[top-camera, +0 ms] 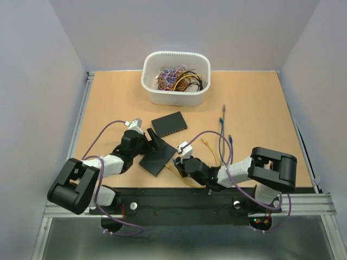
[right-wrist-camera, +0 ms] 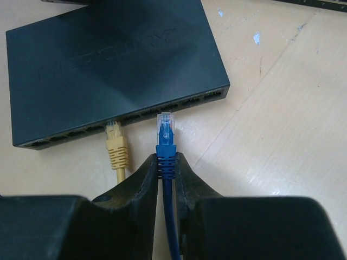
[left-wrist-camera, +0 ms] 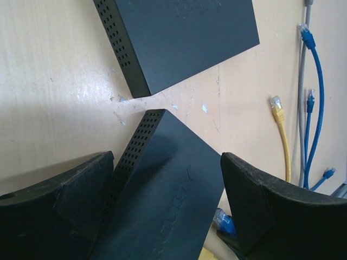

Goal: Insert the plug into the switch port

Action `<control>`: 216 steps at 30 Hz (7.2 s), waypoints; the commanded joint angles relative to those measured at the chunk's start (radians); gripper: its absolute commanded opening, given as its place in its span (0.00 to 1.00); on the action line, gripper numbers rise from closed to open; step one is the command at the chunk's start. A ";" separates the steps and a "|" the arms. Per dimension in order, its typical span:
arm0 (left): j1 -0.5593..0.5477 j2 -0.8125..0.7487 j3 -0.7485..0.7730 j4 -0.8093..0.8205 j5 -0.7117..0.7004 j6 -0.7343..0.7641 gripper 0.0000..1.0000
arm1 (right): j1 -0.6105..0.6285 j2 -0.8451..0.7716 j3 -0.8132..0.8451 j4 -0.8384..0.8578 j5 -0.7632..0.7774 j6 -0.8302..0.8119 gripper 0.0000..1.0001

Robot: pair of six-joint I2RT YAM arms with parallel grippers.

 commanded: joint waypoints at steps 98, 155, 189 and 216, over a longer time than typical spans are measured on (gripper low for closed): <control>-0.292 0.151 0.011 0.006 0.034 0.036 0.86 | -0.003 0.103 0.185 0.190 -0.104 -0.245 0.00; -0.391 -0.120 0.022 -0.205 -0.136 -0.070 0.87 | -0.009 0.111 0.122 0.236 -0.015 -0.121 0.00; 0.074 -0.128 0.039 -0.344 -0.106 -0.056 0.89 | 0.032 0.116 0.047 0.236 -0.083 -0.018 0.00; -0.076 -0.205 -0.080 -0.269 -0.063 -0.090 0.88 | 0.041 0.193 0.177 0.181 -0.043 -0.127 0.00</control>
